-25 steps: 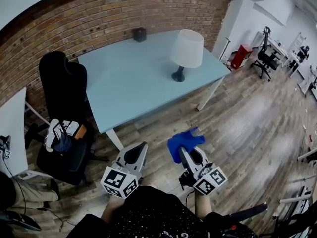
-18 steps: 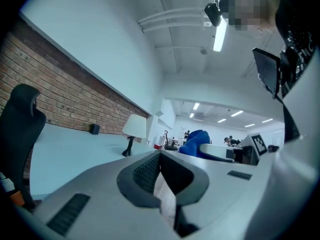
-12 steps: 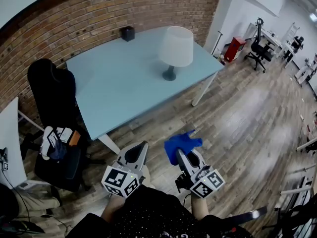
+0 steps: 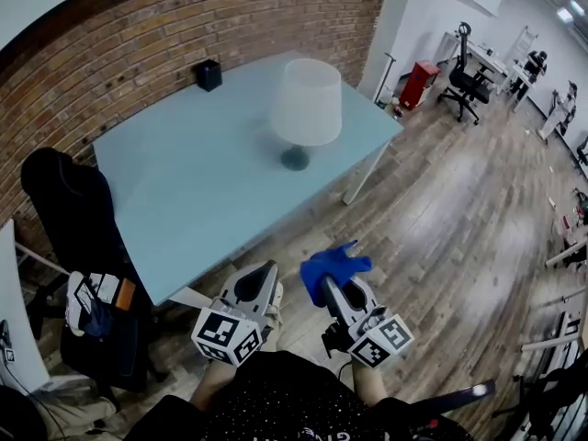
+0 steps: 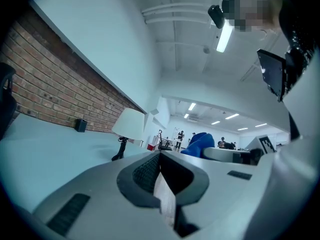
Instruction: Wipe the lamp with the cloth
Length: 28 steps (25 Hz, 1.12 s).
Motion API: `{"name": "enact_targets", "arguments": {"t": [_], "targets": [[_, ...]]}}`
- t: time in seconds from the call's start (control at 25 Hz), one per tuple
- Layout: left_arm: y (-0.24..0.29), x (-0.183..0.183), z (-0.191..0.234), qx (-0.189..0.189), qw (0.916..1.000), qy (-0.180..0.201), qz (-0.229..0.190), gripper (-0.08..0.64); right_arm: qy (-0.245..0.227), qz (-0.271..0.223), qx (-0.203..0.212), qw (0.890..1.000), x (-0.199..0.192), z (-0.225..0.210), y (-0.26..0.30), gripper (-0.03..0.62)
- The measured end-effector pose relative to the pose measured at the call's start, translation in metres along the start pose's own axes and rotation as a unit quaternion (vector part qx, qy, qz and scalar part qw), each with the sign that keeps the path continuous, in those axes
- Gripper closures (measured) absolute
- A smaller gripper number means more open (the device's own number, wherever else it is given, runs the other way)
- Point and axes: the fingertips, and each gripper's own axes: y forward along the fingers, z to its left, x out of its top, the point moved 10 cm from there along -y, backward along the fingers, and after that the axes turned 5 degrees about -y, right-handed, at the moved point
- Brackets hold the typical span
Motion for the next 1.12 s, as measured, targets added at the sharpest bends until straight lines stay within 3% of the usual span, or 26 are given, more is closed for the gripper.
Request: {"name": "enact_targets", "arguments": {"t": [0.24, 0.56, 0.72, 0.92, 1.12], "targets": [[0.085, 0.034, 0.041, -0.018, 0.9998, 0.003, 0.000, 0.551, -0.024, -0.006, -0.014, 1.000, 0.037, -0.060, 0.062, 0.518], [0.173, 0.072, 0.105, -0.018, 0.9998, 0.001, 0.006, 0.552, -0.019, 0.005, 0.016, 1.000, 0.054, -0.126, 0.153, 0.518], [0.204, 0.082, 0.130, -0.019, 0.9998, 0.001, 0.005, 0.552, -0.052, 0.011, 0.034, 0.998, 0.065, -0.148, 0.189, 0.518], [0.234, 0.105, 0.156, -0.029, 0.9995, 0.003, -0.010, 0.551, -0.116, -0.049, 0.041, 0.991, 0.103, -0.167, 0.224, 0.518], [0.257, 0.125, 0.173, -0.045, 0.9985, 0.022, -0.021, 0.551, -0.188, -0.140, 0.014, 0.972, 0.159, -0.176, 0.250, 0.518]]}}
